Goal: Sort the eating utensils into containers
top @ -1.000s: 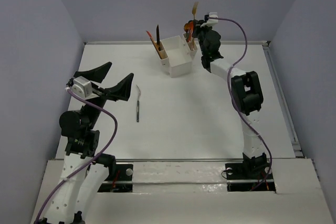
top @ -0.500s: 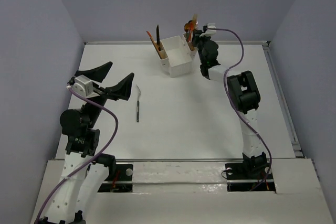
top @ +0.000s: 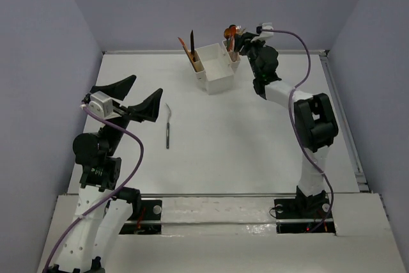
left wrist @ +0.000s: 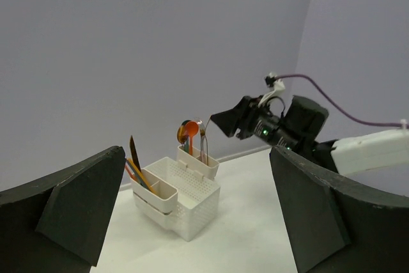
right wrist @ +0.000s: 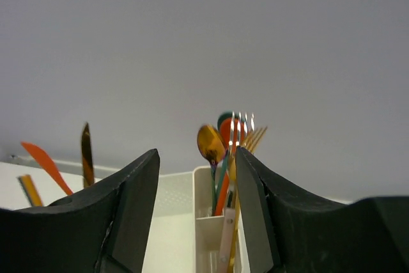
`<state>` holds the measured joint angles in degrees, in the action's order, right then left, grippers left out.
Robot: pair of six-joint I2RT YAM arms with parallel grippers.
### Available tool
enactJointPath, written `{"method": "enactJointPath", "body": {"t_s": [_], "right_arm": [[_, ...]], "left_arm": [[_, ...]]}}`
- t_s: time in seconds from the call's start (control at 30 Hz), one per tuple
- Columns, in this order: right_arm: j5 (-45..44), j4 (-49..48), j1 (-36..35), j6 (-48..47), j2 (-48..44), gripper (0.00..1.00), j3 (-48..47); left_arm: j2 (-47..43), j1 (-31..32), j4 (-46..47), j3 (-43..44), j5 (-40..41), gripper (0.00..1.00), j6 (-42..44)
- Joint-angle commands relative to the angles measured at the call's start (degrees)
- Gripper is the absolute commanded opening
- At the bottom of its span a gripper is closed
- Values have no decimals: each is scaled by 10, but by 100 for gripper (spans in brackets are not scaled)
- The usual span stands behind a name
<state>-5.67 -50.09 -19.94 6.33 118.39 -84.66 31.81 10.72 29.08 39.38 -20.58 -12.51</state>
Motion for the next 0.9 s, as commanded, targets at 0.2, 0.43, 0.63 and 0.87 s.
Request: {"method": "enactJointPath", "body": {"t_s": [0.2, 0.43, 0.63, 0.87], "right_arm": [[-21, 285, -162, 57, -157, 62, 63], [-76, 446, -300, 118, -115, 63, 45], [-102, 539, -340, 150, 1, 64, -72], [-93, 603, -351, 161, 125, 69, -194]], "left_arm": [[-23, -8, 31, 12, 6, 99, -4], [-40, -3, 31, 12, 23, 99, -6], [-53, 3, 31, 14, 27, 99, -4], [-58, 13, 31, 14, 29, 99, -3]]}}
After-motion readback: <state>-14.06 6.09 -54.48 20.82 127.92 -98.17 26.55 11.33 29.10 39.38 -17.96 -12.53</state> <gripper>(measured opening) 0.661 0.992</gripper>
